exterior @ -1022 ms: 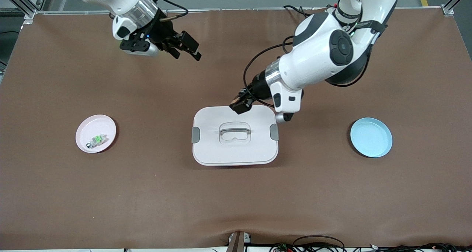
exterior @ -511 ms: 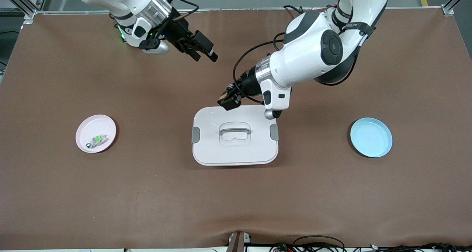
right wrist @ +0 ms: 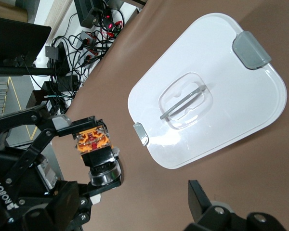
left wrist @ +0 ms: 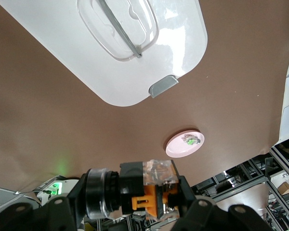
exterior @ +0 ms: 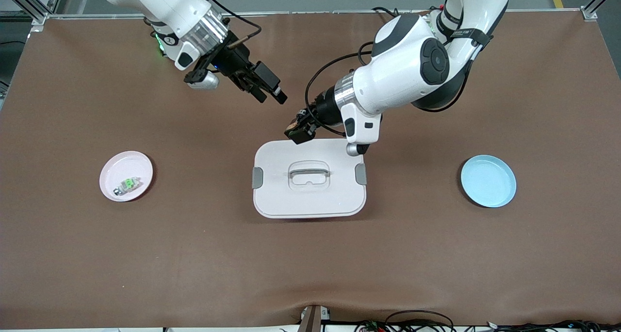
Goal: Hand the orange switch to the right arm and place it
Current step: 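Bring the switch above the box toward the right gripper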
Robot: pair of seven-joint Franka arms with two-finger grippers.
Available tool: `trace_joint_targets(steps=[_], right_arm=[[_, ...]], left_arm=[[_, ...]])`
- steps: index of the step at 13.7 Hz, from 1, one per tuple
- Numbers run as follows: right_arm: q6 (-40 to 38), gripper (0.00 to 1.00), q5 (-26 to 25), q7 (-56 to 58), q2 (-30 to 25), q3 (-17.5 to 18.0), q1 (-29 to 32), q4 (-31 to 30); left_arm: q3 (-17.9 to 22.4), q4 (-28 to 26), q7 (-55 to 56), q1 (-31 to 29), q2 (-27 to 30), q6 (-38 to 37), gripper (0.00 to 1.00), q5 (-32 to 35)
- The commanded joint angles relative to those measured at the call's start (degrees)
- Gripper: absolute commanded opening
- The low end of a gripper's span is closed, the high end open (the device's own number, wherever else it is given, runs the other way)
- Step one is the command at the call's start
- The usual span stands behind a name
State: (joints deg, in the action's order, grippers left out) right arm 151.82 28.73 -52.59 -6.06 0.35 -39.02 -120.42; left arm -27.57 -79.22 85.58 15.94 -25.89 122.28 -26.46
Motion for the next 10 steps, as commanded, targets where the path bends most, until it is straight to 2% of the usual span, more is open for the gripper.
trace_joint_targets(steps=[1,6,10], right_arm=[[2.1,1.0,1.8,1.4,2.8,-0.1,-1.1,2.7],[7.3,1.0,1.9,0.9,6.1,0.0,-3.3,3.6],[8.1,1.0,2.7,0.6,7.6,0.0,-3.4,4.5]], left_arm=[[-0.1,1.3,0.0,0.4,-0.5,0.1,0.0,-1.0],[0.0,1.3,0.0,0.4,-0.5,0.5,0.0,-0.9],[-0.1,1.3,0.0,0.4,-0.2,0.5,0.0,-0.9]])
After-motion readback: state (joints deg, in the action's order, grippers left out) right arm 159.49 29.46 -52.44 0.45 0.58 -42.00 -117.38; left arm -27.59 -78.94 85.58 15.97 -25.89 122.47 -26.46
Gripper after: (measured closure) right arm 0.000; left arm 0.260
